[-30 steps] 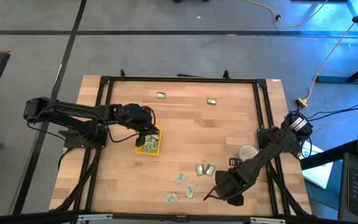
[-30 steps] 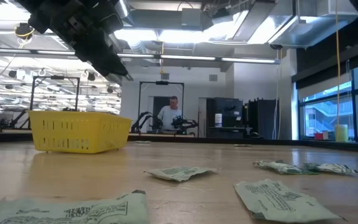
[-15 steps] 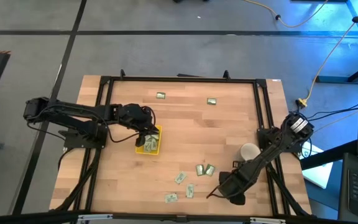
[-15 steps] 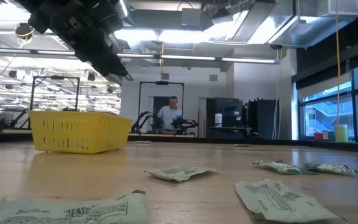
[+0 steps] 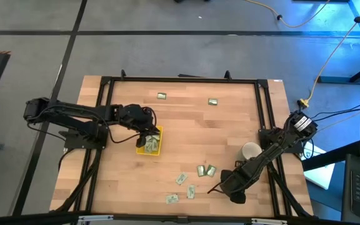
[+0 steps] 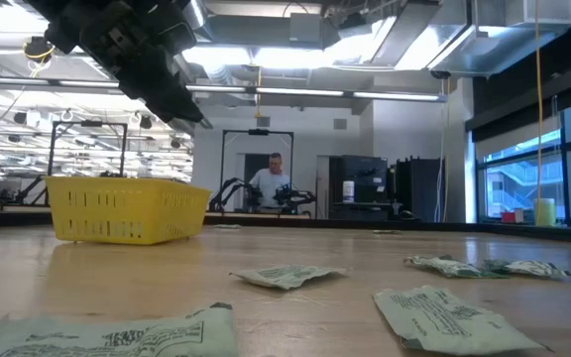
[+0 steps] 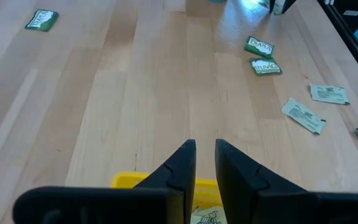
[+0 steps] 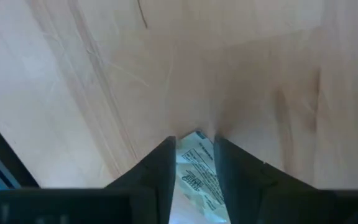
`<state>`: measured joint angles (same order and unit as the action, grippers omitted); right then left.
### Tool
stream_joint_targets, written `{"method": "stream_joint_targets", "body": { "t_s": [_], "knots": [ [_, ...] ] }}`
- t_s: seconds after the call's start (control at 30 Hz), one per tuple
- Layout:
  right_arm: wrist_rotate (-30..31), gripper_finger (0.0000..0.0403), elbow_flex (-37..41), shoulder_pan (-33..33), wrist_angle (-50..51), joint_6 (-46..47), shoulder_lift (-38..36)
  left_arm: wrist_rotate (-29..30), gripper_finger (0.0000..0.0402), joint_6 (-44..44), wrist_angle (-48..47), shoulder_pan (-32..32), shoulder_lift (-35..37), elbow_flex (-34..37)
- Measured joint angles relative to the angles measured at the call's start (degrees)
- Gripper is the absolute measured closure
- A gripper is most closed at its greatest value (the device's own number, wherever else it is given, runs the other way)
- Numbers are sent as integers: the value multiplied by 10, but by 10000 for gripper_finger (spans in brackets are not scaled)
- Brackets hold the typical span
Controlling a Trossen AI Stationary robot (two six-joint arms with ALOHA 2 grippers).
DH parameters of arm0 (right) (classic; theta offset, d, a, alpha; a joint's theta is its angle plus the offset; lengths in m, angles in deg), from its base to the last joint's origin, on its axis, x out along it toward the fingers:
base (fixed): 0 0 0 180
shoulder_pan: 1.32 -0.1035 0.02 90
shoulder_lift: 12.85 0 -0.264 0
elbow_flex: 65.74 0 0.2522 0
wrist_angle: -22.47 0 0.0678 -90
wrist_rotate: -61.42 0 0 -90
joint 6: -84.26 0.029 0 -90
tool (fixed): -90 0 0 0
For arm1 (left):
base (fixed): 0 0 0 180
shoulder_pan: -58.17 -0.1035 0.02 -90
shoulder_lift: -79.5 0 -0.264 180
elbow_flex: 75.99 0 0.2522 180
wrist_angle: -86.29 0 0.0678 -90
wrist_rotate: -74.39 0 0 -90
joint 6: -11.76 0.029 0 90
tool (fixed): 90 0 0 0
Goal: Pick and place Stevia / Truvia into bins
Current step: Put the white packet into the yellow bin
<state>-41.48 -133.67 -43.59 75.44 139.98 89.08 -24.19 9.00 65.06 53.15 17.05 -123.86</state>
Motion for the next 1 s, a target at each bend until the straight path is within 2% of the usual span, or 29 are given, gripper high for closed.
{"method": "stream_joint_targets", "body": {
  "t_s": [0.3, 1.0],
  "knots": [
    [6, 319, 1, -1, 12, -36, 1, 0, 346, 0, 0, 0, 0, 0],
    [6, 321, 1, -2, 11, -20, 1, 0, 349, 0, 0, 0, 0, 0]
  ]
}}
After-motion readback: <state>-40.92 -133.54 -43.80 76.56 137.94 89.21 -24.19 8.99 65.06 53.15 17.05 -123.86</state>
